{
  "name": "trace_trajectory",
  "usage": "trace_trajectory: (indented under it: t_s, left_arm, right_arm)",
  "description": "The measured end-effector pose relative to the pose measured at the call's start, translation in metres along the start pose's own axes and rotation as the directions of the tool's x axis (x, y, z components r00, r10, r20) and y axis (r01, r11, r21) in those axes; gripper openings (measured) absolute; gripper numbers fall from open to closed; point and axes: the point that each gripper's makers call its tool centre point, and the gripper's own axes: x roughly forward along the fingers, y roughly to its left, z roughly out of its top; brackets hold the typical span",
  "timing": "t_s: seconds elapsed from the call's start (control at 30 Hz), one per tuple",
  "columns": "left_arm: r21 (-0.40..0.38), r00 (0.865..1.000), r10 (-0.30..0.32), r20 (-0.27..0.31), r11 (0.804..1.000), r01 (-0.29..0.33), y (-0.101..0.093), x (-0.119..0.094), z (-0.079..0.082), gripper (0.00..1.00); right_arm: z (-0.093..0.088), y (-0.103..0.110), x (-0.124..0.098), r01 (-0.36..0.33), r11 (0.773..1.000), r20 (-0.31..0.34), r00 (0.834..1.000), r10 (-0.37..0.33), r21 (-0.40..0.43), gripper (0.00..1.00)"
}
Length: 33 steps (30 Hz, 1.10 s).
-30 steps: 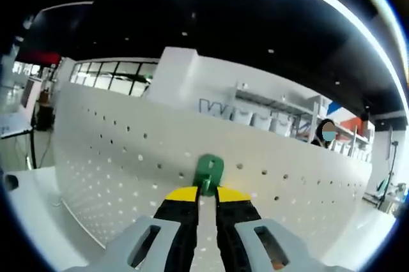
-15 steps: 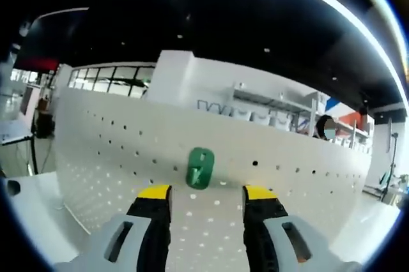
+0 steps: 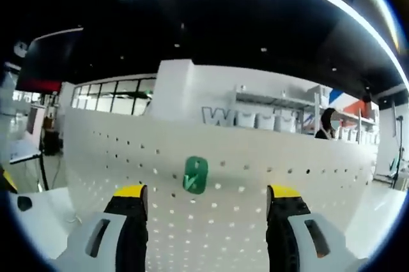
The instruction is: Insert the hook assembly into the mounting plate slot until the hook locks in place.
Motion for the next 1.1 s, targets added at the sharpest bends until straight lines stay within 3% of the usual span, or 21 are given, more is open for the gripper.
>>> trace_trajectory:
  t_s: [0.5,1.1]
  left_arm:
    - [-0.006,0.999,-0.022,-0.033,1.0,0.022,-0.013,0.002,-0.017,0.67]
    - [0.014,0.988,-0.087,-0.124,0.996,0.09,-0.05,0.017,-0.052,0.67]
  right_arm:
    - [0.0,0.009,-0.035,-0.055,0.998,0.008,0.998,0.055,0.028,0.81]
    - [-0.016,0.024,-0.071,-0.103,0.994,-0.023,0.994,0.104,0.021,0.81]
